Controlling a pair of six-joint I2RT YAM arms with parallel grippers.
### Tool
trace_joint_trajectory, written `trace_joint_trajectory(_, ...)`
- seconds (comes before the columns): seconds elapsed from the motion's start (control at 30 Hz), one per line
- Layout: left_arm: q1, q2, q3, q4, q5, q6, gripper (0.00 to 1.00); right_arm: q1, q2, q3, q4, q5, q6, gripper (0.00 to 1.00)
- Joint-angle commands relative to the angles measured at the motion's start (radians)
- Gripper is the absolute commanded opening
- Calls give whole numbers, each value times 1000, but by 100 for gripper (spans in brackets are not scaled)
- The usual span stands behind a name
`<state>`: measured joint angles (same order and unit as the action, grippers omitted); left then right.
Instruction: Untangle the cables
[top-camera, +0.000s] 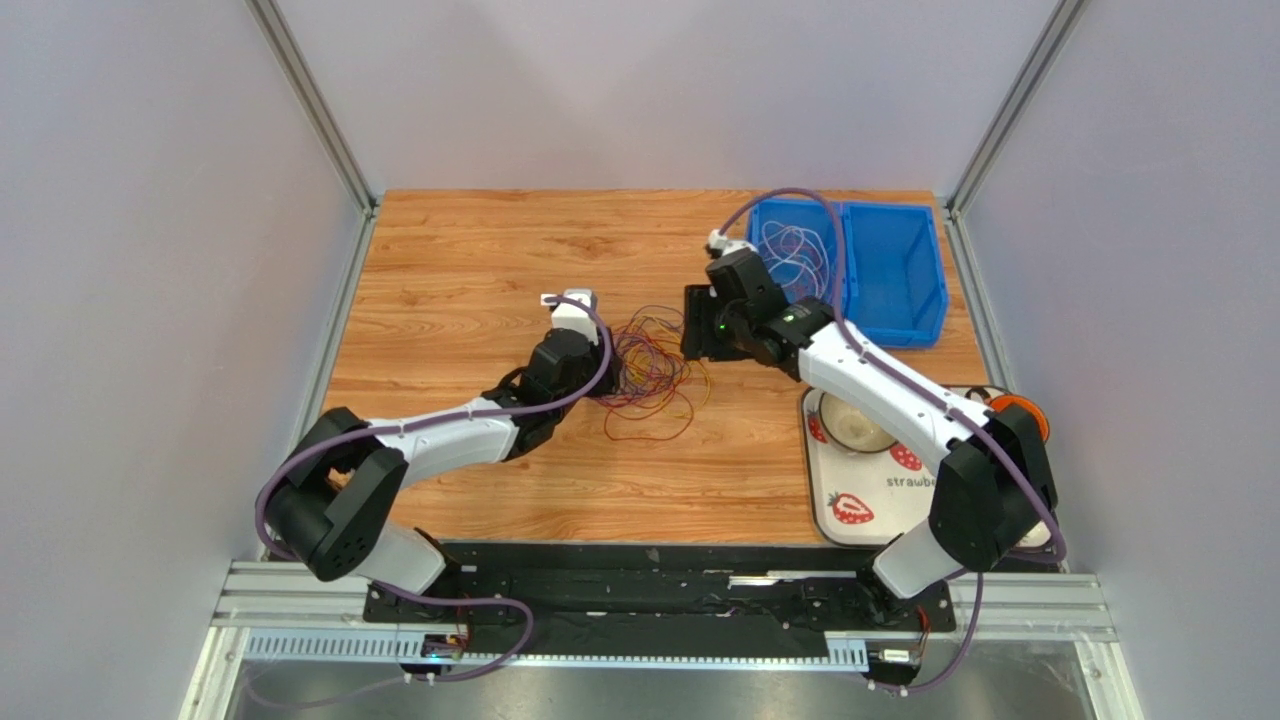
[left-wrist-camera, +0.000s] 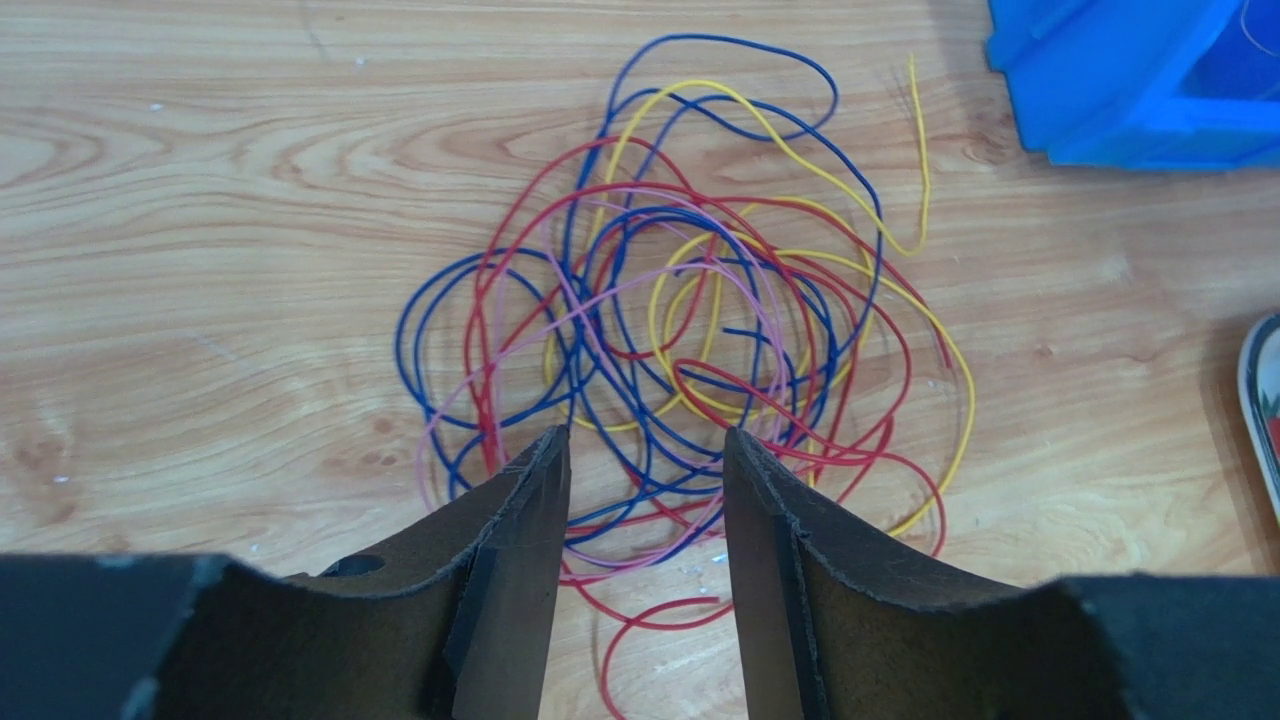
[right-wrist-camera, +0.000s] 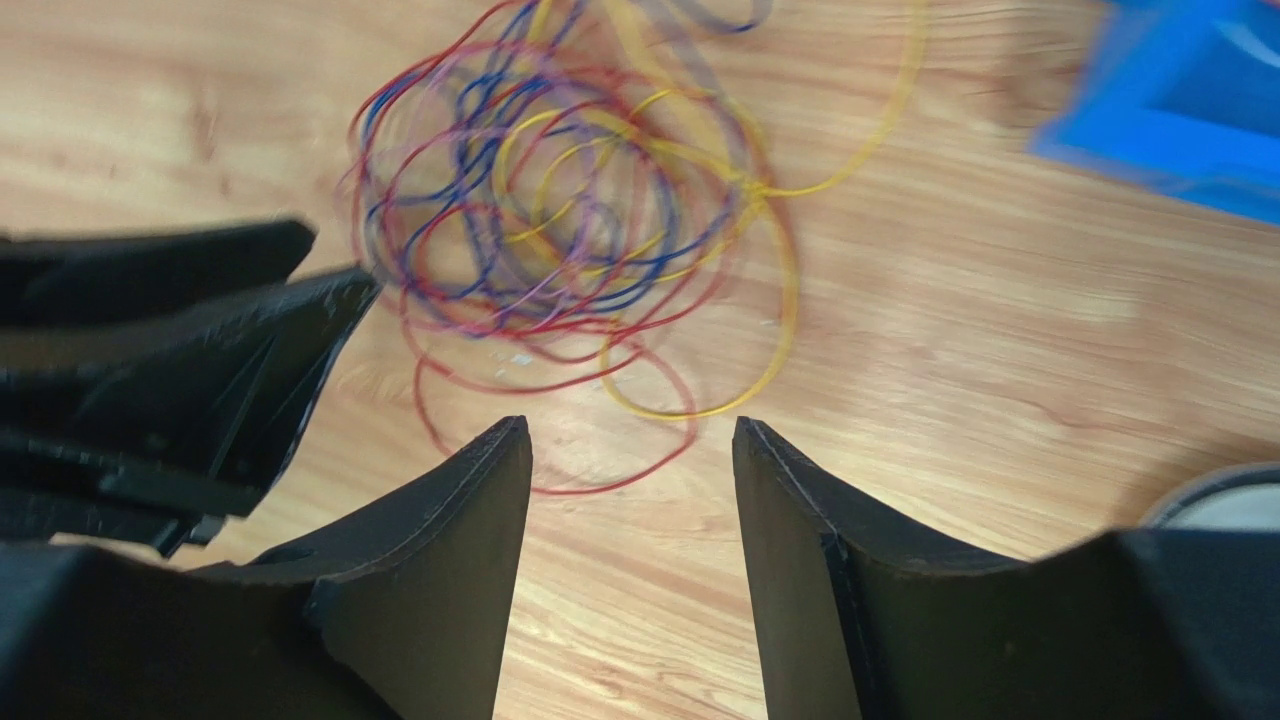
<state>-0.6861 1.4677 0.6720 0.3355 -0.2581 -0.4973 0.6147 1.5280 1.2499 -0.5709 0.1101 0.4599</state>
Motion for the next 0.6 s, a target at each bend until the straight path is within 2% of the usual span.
trace_joint_trajectory(0.0, -3, -47, -8, 2, -90, -37, 51, 71, 64, 48, 48, -61, -62, 56)
trace_joint_trajectory(0.2, -3, -66, -17, -21, -158, -64, 51, 149, 177, 137, 22, -66, -131, 59)
trace_joint_trajectory(0.57, 8, -87, -31, -24, -181, -81, 51, 224, 327, 263, -47, 76, -225, 62)
